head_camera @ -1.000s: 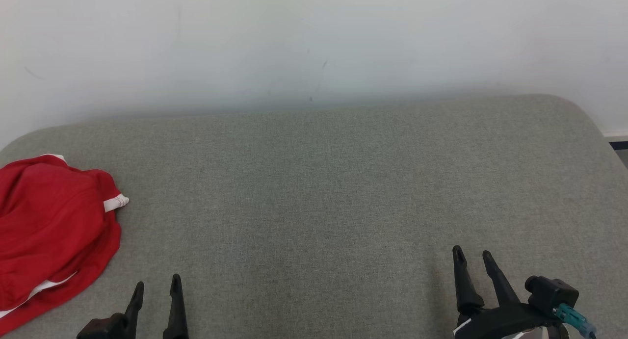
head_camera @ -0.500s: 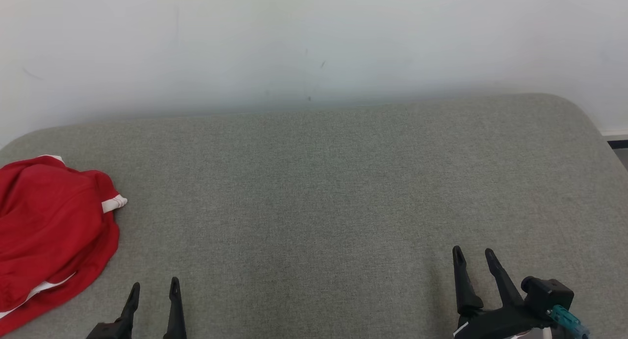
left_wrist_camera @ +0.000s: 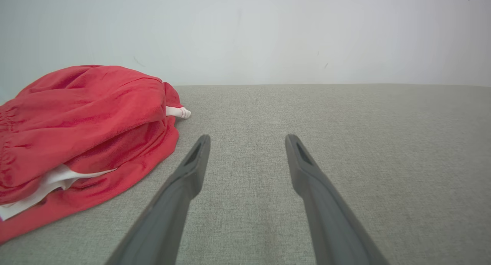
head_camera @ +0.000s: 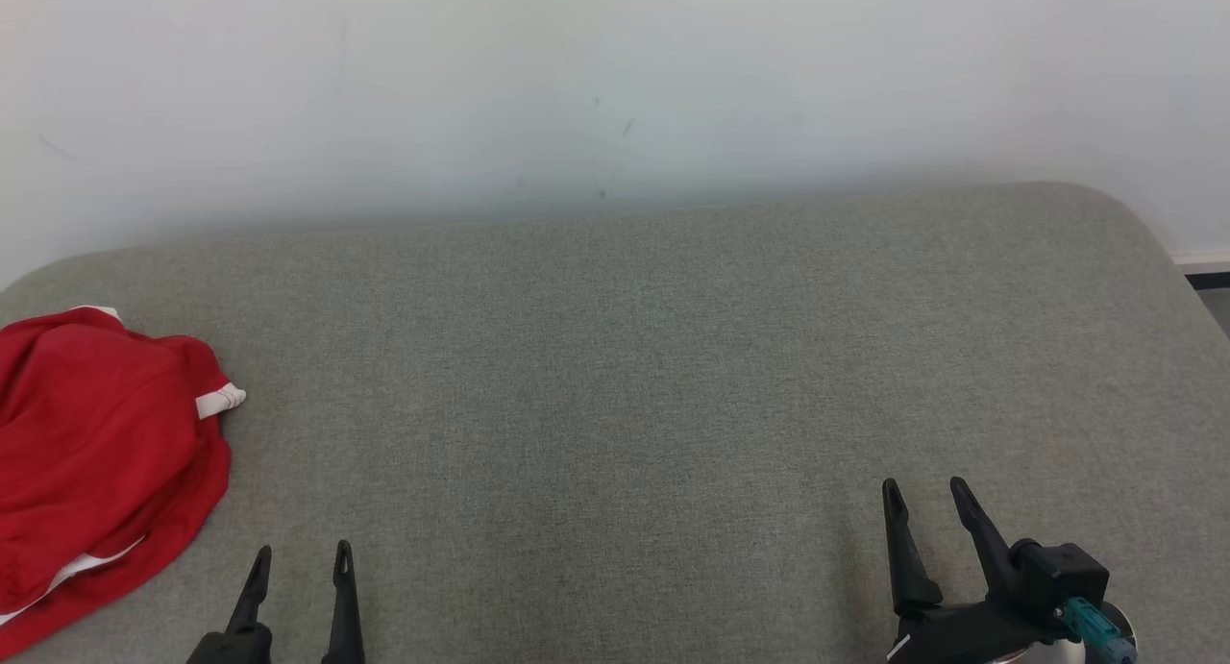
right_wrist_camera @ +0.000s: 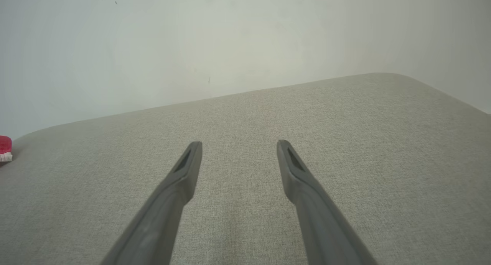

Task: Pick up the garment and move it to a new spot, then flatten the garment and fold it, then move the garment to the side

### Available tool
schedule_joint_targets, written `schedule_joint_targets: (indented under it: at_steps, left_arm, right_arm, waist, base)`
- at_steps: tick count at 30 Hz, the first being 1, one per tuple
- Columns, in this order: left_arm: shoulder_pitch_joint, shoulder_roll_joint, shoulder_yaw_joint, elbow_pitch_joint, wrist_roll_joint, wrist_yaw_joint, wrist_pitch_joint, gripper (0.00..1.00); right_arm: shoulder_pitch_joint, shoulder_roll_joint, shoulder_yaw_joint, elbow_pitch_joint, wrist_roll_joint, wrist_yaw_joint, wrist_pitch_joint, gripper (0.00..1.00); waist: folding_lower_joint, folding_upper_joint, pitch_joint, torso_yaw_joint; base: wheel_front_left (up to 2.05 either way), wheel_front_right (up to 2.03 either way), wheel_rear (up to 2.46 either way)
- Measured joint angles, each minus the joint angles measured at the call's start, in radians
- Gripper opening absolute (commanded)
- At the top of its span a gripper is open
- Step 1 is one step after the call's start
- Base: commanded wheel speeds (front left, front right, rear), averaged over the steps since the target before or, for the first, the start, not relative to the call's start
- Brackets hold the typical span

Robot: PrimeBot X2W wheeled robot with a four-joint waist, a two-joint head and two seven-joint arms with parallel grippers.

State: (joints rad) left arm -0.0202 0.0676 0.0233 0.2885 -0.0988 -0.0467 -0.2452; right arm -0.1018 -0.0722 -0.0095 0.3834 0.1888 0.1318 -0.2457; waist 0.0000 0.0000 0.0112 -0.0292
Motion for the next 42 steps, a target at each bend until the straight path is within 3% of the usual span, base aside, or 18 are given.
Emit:
schedule_joint_targets:
  at_steps: [10, 27, 35, 42]
  left_arm:
    - [0.012, -0.004, 0.007, 0.001, 0.066, 0.002, -0.018, 1.00]
    - [0.021, -0.011, 0.024, 0.008, 0.068, 0.003, -0.018, 1.00]
    - [0.041, -0.013, 0.044, 0.016, 0.063, 0.004, -0.017, 1.00]
    - [0.050, -0.009, 0.068, 0.022, 0.068, 0.002, -0.017, 1.00]
  right_arm:
    - [0.001, 0.002, -0.013, 0.000, -0.076, 0.000, -0.016, 1.00]
    - [0.013, 0.005, -0.007, 0.016, -0.085, 0.000, -0.016, 1.00]
    - [0.026, 0.003, 0.024, 0.020, -0.083, 0.000, -0.018, 1.00]
    - [0.027, 0.009, 0.084, 0.028, -0.065, 0.000, -0.019, 1.00]
  waist:
    - [0.0000, 0.0000, -0.001, -0.002]
    - [0.0000, 0.0000, -0.010, 0.015]
    - [0.0000, 0.0000, -0.013, 0.077]
    - [0.0000, 0.0000, -0.019, 0.190]
  base:
    - [0.00, 0.00, 0.00]
    - [0.00, 0.00, 0.00]
    - [0.00, 0.00, 0.00]
    - [0.00, 0.00, 0.00]
